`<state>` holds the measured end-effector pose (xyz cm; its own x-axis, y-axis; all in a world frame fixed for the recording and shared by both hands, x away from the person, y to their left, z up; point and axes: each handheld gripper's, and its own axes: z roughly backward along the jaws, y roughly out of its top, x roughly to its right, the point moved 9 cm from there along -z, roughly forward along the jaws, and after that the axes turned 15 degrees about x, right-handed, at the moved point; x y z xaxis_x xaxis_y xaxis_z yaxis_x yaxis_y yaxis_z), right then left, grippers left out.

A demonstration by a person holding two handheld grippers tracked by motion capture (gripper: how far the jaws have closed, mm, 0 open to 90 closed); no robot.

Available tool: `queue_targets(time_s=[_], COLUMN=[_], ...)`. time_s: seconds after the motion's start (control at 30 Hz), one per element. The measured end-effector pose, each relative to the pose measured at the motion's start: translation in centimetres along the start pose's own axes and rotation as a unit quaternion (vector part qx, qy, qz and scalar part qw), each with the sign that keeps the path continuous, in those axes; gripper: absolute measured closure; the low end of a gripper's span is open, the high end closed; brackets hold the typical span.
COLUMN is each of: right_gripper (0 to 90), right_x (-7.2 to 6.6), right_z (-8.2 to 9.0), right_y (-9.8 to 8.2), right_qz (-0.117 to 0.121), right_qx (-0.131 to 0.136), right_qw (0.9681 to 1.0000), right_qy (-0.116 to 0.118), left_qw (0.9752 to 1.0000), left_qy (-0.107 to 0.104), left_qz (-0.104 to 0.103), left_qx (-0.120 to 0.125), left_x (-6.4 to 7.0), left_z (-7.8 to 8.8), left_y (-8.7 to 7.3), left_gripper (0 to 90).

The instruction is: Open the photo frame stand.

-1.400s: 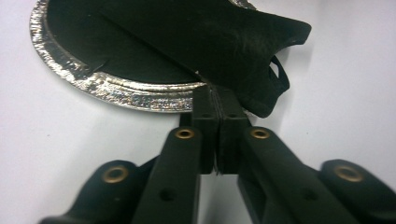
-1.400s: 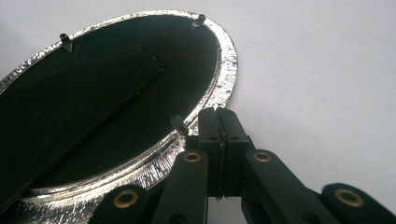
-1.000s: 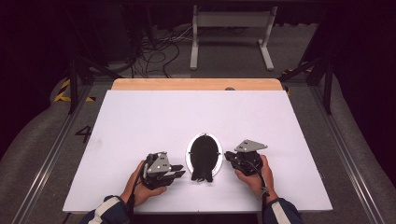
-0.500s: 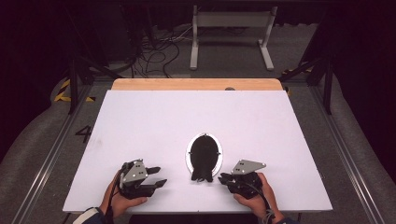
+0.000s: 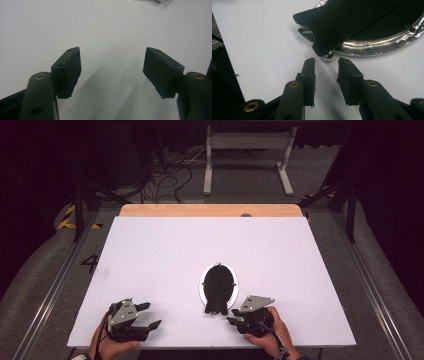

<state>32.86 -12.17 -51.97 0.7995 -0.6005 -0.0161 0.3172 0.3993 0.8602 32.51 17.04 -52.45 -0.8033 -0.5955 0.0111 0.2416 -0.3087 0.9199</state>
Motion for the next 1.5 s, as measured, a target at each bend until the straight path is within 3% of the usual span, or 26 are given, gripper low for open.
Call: queue_targets(time_s=[0.23, 0.4, 0.73, 0.8, 0.87, 0.97, 1.13, 1.3, 1.4, 1.5], right_gripper=[67.3, 67.6, 69.2, 72.6, 71.9, 70.1, 64.2, 62.2, 58.5, 55.4], right_x=[0.0, 0.0, 0.3, 0.6, 0.8, 0.9, 0.9, 0.5, 0.4, 0.8], right_z=[-0.5, -0.6, -1.1, -1.2, -1.2, -1.3, -1.4, -1.6, -1.7, -1.7], right_y=[0.4, 0.6, 0.9, 0.9, 0.9, 1.0, 1.1, 1.2, 1.4, 1.7], right_qz=[0.012, 0.009, -0.026, -0.044, -0.065, -0.061, -0.081, -0.087, -0.111, -0.150], right_qx=[-0.028, -0.044, -0.042, -0.035, -0.029, -0.026, -0.007, 0.000, 0.008, 0.021], right_qw=[0.9994, 0.9987, 0.9985, 0.9980, 0.9973, 0.9976, 0.9966, 0.9958, 0.9929, 0.9869], right_qy=[-0.018, -0.022, -0.026, -0.028, -0.022, -0.019, 0.012, 0.029, 0.042, 0.055], left_qw=[0.9998, 0.9999, 0.9998, 0.9998, 0.9999, 0.9998, 0.9999, 0.9998, 0.9997, 0.9997], left_qy=[0.018, 0.011, 0.012, 0.013, 0.012, 0.012, 0.009, 0.012, 0.013, 0.015], left_qz=[0.007, -0.001, 0.012, 0.014, 0.011, 0.013, 0.011, 0.007, 0.009, 0.007], left_qx=[-0.001, -0.004, 0.000, 0.001, -0.002, -0.004, -0.008, -0.013, -0.017, -0.019], left_x=[-0.7, -0.6, -1.1, -1.2, -1.2, -1.1, -1.1, -1.1, -1.2, -1.2], left_z=[1.0, 0.7, 0.4, 0.4, 0.3, 0.3, 0.2, 0.1, 0.0, -0.1], left_y=[-0.3, -0.2, 0.0, 0.0, 0.0, 0.0, -0.1, -0.2, -0.3, -0.3], left_gripper=[22.8, 22.5, 22.3, 22.2, 22.2, 22.0, 21.6, 21.3, 21.1, 21.1])
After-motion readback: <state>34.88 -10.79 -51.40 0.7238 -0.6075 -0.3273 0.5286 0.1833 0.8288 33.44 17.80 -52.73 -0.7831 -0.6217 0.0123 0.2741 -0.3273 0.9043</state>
